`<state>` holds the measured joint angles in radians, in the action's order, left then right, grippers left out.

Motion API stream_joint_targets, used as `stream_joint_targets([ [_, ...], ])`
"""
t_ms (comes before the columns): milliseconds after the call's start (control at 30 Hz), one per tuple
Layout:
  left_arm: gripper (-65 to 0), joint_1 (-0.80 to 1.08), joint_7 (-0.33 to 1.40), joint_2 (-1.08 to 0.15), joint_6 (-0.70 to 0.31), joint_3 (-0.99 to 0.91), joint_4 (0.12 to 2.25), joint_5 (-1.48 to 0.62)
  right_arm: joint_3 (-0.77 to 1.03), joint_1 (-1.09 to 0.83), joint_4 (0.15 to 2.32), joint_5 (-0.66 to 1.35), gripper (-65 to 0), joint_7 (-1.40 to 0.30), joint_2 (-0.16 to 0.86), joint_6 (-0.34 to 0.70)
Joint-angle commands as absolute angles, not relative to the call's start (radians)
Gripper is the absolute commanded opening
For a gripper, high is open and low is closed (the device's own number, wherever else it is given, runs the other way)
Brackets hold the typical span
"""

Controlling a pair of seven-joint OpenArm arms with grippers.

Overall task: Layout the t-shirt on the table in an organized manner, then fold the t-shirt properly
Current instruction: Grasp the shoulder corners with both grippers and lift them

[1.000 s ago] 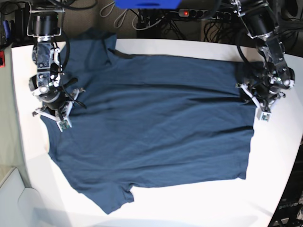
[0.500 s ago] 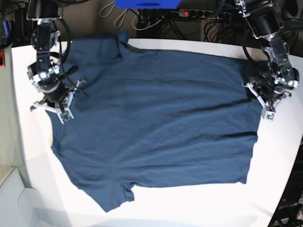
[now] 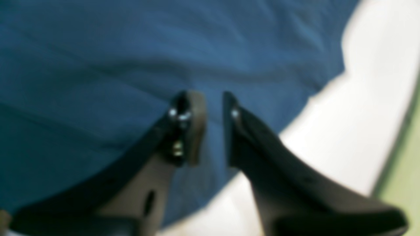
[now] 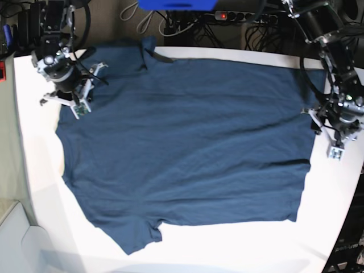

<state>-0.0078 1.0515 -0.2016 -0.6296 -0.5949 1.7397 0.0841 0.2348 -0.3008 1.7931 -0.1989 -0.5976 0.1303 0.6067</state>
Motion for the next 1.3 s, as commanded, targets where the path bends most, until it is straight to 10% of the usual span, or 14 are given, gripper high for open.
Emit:
stream_joint_targets([
  [0, -30.1, -0.016, 1.072, -0.216, -0.630, -0.619, 1.787, 0.087, 0.260, -0.311, 1.827, -0.183, -46.0, -0.593, 0.134, 0.611],
  [300, -23.8, 0.113, 1.132, -0.188, -0.639, -0.768, 1.853, 0.084, 0.360, -0.470, 1.928, -0.116, -34.2, -0.610, 0.058, 0.684],
  [1267, -23.8, 0.206, 1.009, -0.131, -0.639, -0.837, 1.649, -0.015, 0.392, -0.504, 1.928, -0.114, -34.2, -0.611, 0.045, 0.685],
])
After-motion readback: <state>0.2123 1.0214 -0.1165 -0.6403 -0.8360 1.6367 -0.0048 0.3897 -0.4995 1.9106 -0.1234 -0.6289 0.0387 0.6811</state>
